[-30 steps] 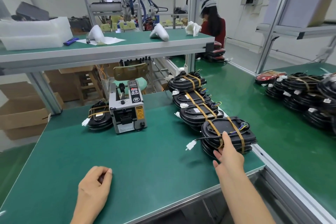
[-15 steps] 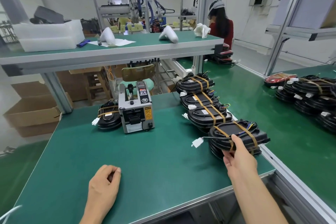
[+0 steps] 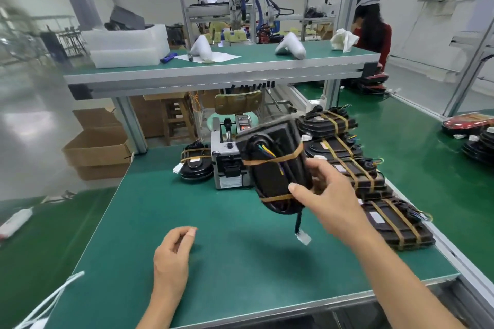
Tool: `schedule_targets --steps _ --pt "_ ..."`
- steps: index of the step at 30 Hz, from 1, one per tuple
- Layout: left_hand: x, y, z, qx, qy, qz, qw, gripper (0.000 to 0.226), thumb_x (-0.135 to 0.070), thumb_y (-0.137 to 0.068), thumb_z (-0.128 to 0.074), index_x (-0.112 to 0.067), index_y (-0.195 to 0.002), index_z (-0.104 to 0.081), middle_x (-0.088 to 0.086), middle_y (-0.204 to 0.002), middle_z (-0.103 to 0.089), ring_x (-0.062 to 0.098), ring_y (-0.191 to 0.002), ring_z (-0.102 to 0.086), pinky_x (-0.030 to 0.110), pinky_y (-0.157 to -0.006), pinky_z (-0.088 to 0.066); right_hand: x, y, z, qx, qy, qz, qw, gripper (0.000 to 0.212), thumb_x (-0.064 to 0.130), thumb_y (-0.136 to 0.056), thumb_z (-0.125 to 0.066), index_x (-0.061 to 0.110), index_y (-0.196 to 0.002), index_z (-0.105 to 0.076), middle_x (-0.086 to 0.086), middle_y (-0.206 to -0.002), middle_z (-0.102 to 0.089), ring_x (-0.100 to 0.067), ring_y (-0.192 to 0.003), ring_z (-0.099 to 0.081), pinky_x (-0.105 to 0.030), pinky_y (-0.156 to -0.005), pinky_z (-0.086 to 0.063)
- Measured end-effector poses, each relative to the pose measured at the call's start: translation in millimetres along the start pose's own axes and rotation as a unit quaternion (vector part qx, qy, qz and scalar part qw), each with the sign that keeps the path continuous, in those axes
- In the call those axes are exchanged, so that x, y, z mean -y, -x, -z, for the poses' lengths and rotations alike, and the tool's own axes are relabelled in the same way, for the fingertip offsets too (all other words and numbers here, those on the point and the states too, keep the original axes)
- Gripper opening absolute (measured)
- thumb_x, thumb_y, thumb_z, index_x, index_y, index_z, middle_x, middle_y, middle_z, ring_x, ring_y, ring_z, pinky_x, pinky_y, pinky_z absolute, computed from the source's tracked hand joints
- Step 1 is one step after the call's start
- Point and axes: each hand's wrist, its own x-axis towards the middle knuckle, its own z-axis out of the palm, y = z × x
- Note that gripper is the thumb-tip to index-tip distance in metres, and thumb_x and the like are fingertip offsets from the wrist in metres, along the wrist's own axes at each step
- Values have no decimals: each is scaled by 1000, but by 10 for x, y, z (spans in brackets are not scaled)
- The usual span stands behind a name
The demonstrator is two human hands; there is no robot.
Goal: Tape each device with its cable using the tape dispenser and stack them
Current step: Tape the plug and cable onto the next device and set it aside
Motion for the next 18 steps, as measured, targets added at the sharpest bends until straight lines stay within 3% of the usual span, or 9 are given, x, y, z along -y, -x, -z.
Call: schedule_targets --steps 3,6,8,10,12,15,18 --pt "-58 5 23 -24 86 12 996 23 -32 -102 -61 -20 -109 -79 -6 -108 -81 4 -113 -69 4 -94 -44 160 -265 -257 154 153 28 976 48 36 -76 -78 40 -122 -65 26 -106 -72 -1 -91 -68 -27 -86 -55" --pt "-74 -26 66 -18 155 40 987 33 -34 -113 -50 -17 -134 -69 3 -126 -77 15 -132 -63 32 -116 -42 309 -457 -498 262 312 81 909 49 35 -77 -73 35 -125 -64 16 -111 -72 -14 -100 -67 -35 -90 -55" --pt "-74 -54 161 7 170 47 984 45 -49 -110 -48 -22 -142 -64 0 -133 -76 14 -138 -60 41 -118 -41 382 -541 -657 304 393 129 858 44 36 -77 -69 31 -120 -64 11 -110 -72 -22 -102 -65 -39 -85 -56" --pt "-55 -77 297 46 130 24 990 57 -60 -105 -42 -28 -149 -59 -7 -136 -74 7 -140 -58 36 -116 -41 397 -597 -787 329 424 162 828 40 33 -76 -68 30 -117 -64 8 -108 -71 -24 -101 -64 -40 -82 -57" --pt "5 -96 427 86 74 4 994 63 -62 -103 -40 -29 -155 -52 -15 -140 -71 2 -143 -54 29 -118 -37 360 -624 -865 348 411 162 827 43 31 -77 -68 33 -119 -63 10 -109 -70 -22 -101 -64 -37 -82 -56" --pt "75 -101 509 129 4 -20 991 45 -50 -111 -42 -38 -155 -47 -30 -141 -66 -6 -143 -50 12 -118 -32 283 -628 -953 372 381 144 835 54 28 -77 -69 35 -130 -62 11 -118 -70 -19 -105 -63 -35 -87 -54" --pt "103 -75 471 138 -34 -46 989 42 -41 -111 -49 -41 -153 -45 -42 -145 -56 -9 -144 -47 13 -120 -32 201 -612 -1056 386 366 151 833 53 28 -76 -68 34 -128 -62 11 -118 -70 -18 -105 -64 -38 -90 -54"
